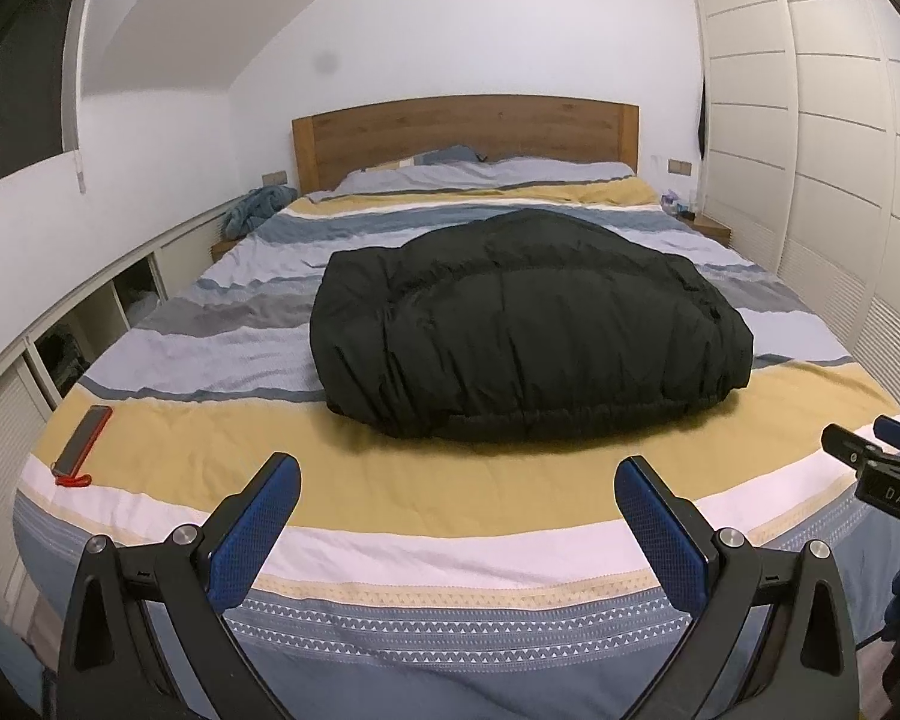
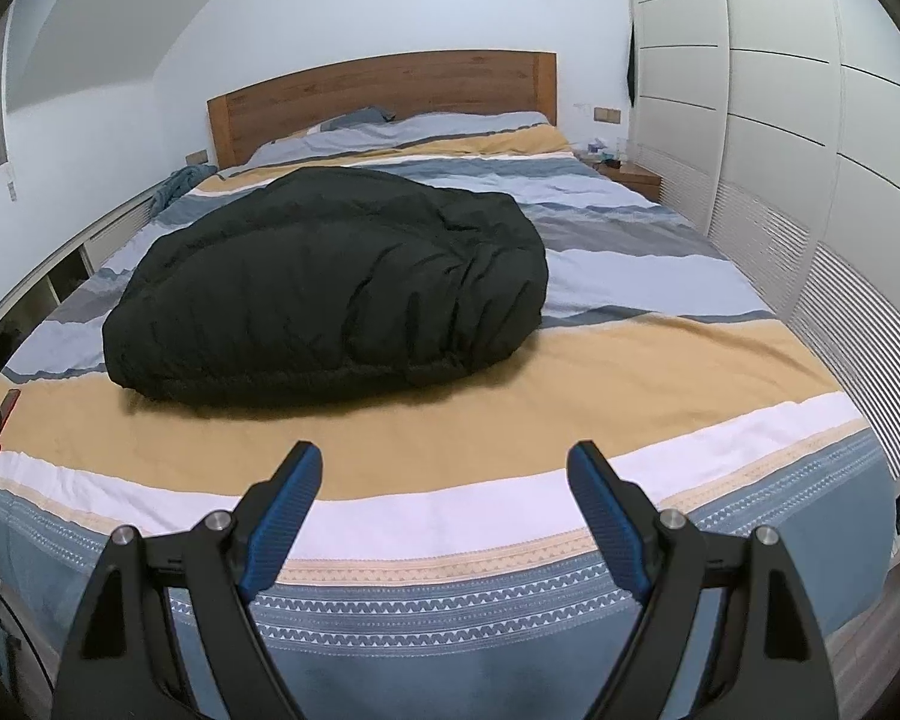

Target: Fold large clothes

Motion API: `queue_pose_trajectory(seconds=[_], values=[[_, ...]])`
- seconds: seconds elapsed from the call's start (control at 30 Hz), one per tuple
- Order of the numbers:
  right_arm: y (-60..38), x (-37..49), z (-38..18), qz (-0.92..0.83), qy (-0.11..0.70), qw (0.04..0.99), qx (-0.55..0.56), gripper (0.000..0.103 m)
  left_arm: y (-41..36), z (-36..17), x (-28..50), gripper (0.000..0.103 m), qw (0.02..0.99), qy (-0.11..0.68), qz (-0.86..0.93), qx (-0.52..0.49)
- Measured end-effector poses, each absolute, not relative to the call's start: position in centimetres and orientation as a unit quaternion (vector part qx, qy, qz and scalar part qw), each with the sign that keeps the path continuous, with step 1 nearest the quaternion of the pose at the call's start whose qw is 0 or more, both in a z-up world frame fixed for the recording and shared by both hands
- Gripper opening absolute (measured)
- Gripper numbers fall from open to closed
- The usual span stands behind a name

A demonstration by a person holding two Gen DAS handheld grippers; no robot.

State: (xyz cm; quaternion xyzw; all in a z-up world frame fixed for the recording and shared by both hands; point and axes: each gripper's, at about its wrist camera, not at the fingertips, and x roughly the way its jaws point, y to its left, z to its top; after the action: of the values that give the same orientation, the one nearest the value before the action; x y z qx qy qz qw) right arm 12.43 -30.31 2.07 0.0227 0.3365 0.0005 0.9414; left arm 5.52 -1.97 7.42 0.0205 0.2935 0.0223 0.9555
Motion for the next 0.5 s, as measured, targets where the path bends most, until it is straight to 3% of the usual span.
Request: queue_pose_trajectory(seconds=[0.5], values=[[-30.7, 11.7, 2.7, -0.010, 0.326, 0.945, 0.015, 0.084, -1.1, 6.0, 5.6, 0.102, 0.949, 0.316, 0.020, 0.010]])
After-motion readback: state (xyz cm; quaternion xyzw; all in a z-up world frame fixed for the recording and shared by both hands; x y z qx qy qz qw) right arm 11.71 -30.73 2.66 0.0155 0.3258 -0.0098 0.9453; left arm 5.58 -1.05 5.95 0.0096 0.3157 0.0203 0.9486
